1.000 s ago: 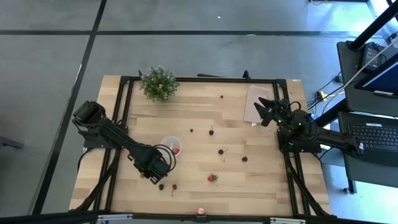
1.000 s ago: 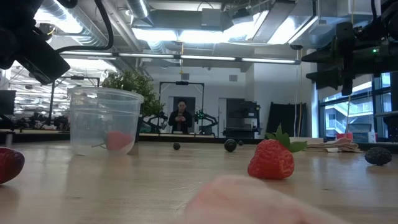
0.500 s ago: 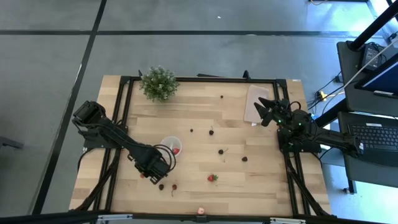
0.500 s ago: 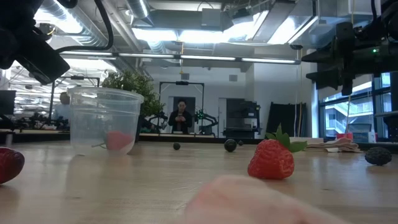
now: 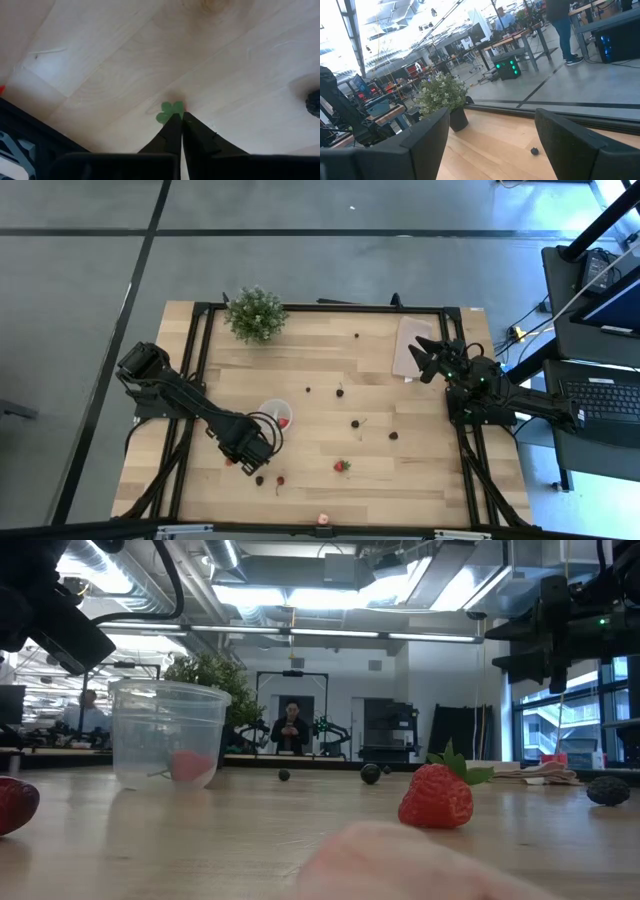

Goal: Pick and placing Produce into tupperware
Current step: Put the red strawberry into the container

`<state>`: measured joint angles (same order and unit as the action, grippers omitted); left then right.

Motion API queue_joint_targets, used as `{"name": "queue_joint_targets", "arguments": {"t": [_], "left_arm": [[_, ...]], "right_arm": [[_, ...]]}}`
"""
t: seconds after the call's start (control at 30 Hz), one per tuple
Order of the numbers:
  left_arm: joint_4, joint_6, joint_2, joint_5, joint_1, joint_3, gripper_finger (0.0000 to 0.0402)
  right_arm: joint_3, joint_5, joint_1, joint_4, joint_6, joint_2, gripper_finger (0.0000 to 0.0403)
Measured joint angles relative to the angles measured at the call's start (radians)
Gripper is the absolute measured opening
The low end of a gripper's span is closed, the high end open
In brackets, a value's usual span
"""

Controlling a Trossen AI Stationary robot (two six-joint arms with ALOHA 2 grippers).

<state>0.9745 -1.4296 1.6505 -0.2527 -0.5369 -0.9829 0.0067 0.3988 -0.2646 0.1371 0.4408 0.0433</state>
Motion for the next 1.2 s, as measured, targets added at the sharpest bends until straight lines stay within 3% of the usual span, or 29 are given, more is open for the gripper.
{"name": "queue_joint_targets", "arguments": {"t": [0.3,0.83,0.97,1.2], "left_arm": [[0.004,0.033,-0.065,0.039,0.018,-0.041,0.0002],[-0.011,0.143,-0.382,0.497,0.125,-0.130,0.0001],[-0.020,0.193,-0.379,0.563,0.158,-0.130,0.0000],[-0.044,0.267,-0.278,0.538,0.203,-0.130,0.0001]], "right_arm": [[0.000,0.000,0.000,0.000,0.000,0.000,0.0295],[0.000,0.000,0.000,0.004,0.003,0.000,0.0295],[0.000,0.000,0.000,0.007,0.002,0.000,0.0295],[0.000,0.000,0.000,0.007,-0.001,0.000,0.0295]]}}
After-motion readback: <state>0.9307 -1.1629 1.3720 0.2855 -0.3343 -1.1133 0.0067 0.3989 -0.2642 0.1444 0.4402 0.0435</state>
